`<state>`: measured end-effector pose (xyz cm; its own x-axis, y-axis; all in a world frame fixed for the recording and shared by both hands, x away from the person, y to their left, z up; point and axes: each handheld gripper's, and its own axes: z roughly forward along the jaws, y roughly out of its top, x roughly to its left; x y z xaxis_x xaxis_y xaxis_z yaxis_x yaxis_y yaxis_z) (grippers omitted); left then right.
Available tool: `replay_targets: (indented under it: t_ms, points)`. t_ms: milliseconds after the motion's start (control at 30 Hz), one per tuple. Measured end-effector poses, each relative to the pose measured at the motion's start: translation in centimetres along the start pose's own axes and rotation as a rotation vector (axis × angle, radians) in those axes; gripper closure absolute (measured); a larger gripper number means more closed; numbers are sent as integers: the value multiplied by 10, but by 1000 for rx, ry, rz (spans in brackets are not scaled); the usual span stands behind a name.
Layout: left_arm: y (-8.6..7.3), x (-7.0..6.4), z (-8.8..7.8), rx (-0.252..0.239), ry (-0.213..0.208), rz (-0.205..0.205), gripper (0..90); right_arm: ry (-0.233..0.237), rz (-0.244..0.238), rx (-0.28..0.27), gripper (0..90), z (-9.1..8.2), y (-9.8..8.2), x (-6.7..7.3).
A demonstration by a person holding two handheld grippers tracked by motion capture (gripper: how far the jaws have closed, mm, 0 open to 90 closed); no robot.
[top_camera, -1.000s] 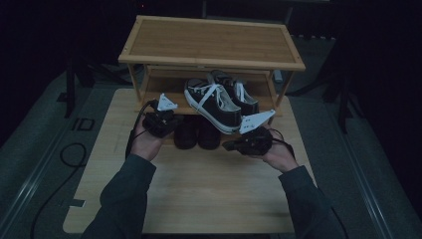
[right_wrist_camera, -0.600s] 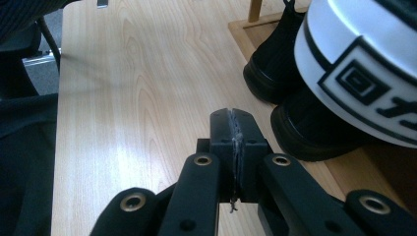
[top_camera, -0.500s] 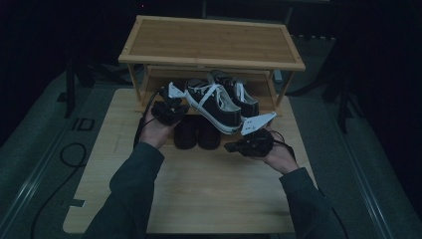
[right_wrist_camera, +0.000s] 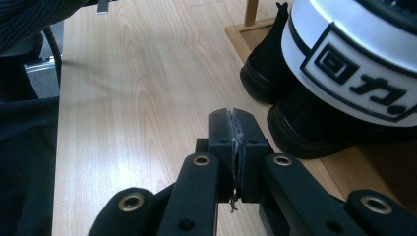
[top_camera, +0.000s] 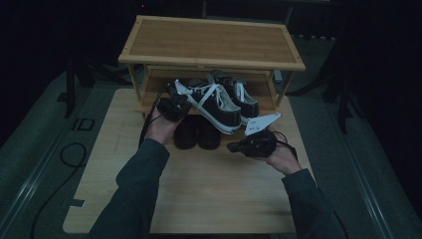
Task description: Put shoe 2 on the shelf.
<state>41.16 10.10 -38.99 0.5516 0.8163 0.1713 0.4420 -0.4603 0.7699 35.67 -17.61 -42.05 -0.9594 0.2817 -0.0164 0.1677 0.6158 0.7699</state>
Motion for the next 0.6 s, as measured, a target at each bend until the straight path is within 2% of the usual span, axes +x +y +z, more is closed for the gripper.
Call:
replay_targets:
  t_ms: [67,100,133,200,300,333,433,600]
  points:
    - [0,2,0,0,-6,-15,900,1,0,0,875,0,0,0]
    - [0,1,1,3,4,-17,900,3,0,-3,875,1,0,0]
    - [1,2,0,20,15,0,900,3,0,-5,875,1,0,1]
    - [1,3,0,28,25,0,900,3,-4,-18,875,1,1,1]
    - [2,3,1,23,32,-16,900,6,-10,-37,875,-2,3,1]
    - [2,2,4,3,43,-41,900,6,-11,-41,875,-3,4,1]
    - [1,4,5,15,49,-32,900,1,-15,-55,876,-6,5,0]
    - [1,5,7,7,64,-57,900,-6,-18,-86,877,-11,8,0]
